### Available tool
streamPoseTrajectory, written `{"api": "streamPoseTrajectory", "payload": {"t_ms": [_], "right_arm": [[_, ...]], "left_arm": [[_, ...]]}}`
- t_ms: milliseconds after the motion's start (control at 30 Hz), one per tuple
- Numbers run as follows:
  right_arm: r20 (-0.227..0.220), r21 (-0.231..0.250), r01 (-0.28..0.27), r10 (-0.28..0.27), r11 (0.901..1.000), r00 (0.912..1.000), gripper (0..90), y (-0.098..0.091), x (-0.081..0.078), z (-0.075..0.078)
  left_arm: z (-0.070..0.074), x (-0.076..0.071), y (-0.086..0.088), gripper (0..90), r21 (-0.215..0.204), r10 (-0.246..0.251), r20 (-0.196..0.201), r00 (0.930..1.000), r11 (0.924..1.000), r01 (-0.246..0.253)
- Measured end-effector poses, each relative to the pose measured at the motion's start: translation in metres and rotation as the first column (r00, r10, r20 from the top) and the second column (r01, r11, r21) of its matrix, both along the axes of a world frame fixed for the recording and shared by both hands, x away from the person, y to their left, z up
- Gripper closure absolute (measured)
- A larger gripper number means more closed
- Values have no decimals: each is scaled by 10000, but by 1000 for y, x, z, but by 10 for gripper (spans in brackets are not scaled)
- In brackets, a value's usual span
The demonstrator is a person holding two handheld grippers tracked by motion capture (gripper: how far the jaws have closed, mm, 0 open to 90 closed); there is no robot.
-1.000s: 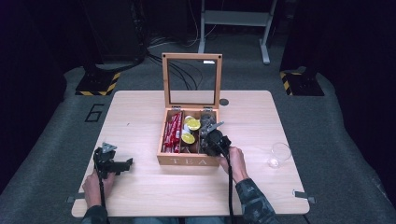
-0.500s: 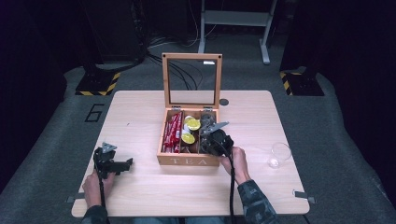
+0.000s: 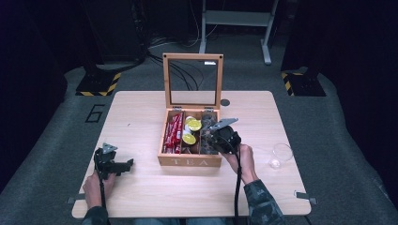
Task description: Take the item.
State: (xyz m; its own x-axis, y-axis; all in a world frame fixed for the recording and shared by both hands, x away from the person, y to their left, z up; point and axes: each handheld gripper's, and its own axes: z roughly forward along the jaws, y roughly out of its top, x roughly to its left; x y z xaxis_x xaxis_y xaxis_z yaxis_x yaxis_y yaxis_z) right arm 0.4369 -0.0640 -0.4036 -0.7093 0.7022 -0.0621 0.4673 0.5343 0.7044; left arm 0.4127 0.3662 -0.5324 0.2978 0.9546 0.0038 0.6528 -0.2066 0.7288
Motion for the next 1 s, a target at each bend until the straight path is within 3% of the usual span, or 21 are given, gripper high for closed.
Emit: {"api": "streamPoseTrajectory", "payload": {"t_ms": [133,200,267,400,733,800,1000], "right_arm": [[-148,-15,215,-215,9998,9997,803,-3,-5,9],[-64,-38,155,-155,9999,9999,803,-5,-6,10],[379,-43,29,-27,10000,9993,803,-9,-5,14],[300,19,188,-188,9998,9994,803,-11,-10,19],[726,122,468,-476,9988,9962,805,-31,-15,33],[589,86,604,-608,9981,9964,804,-32,-17,34],[757,59,804,-806,9967,9939,805,-44,-21,40]], "left_arm": [[0,0,0,1,-3,2,2,10000,10000,-2],[0,0,0,2,23,-1,7,10000,10000,1],[0,0,0,1,19,2,3,10000,10000,-2],[0,0,0,1,3,-1,2,10000,10000,1],[0,0,0,1,26,-3,4,10000,10000,3],[0,0,0,1,28,-3,5,10000,10000,3],[0,0,0,1,25,0,11,10000,10000,0]]}}
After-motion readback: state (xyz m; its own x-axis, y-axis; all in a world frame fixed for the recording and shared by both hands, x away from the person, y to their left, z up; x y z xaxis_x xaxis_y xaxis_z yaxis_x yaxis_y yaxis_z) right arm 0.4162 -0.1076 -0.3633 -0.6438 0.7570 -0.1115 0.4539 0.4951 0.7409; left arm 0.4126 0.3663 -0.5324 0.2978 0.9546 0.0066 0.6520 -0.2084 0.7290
